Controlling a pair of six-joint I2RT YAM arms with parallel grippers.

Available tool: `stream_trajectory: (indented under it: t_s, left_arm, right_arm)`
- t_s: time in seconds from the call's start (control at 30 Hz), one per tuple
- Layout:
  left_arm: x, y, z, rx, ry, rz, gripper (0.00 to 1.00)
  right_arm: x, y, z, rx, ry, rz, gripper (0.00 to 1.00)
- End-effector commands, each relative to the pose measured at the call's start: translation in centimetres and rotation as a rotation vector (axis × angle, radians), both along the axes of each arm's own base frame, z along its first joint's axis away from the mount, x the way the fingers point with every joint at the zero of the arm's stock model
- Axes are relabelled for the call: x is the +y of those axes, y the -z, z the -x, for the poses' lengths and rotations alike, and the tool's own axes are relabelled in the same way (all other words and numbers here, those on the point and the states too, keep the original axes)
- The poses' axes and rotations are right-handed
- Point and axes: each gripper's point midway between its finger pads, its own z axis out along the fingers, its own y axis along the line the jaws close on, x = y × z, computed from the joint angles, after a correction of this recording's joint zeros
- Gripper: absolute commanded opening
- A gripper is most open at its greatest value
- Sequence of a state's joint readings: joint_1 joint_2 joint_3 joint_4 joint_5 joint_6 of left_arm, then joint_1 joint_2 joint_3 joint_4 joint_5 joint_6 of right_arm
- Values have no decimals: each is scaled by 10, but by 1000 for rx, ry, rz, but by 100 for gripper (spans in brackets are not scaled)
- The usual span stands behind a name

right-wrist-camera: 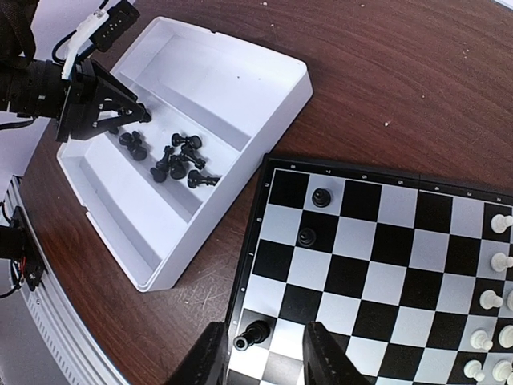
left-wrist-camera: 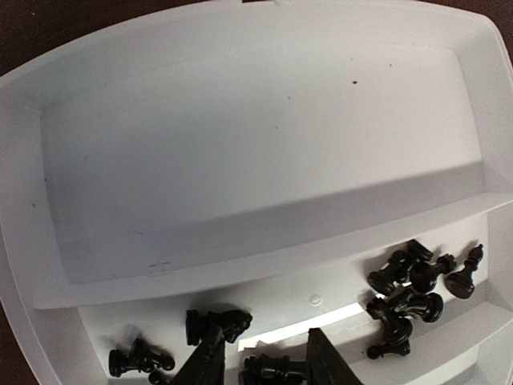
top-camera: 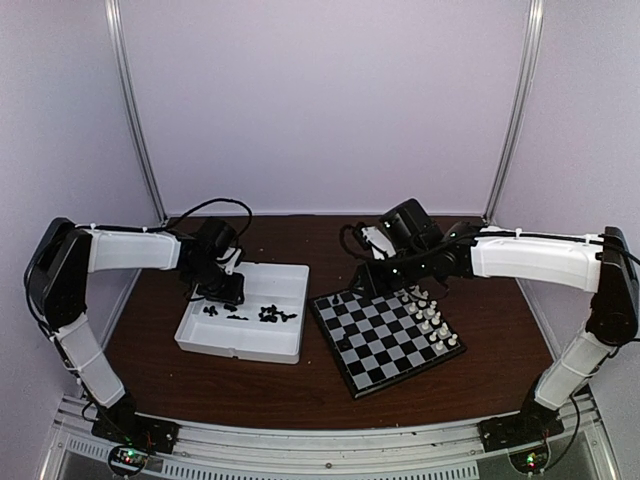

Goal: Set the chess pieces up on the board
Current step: Pick up the chess piece from the storage box.

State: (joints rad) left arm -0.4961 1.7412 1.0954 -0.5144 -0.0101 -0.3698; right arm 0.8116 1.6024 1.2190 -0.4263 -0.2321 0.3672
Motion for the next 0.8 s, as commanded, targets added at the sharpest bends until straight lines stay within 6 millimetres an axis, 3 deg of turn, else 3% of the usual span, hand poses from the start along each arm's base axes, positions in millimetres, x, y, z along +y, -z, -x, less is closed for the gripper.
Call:
stream_trajectory:
  t_s: [0.0, 0.17, 0.3, 0.5, 0.77]
  left_arm:
    - [-21, -19, -6, -28, -43, 175, 36]
    - [-21, -20, -9, -28, -80, 189, 37]
    - [6, -15, -11, -40, -128, 33, 40]
    - [42, -11, -7, -19, -233, -97, 37]
    - [48, -4, -3, 10, -290, -95, 38]
  right_arm:
    - [8, -16, 0, -6, 7, -86, 35]
    - [21, -17, -2, 6, 0, -123, 35]
    - [26, -19, -2, 4, -8, -123, 35]
    - [22, -17, -1, 0, -8, -106, 35]
    - [23, -15, 1, 9, -10, -108, 35]
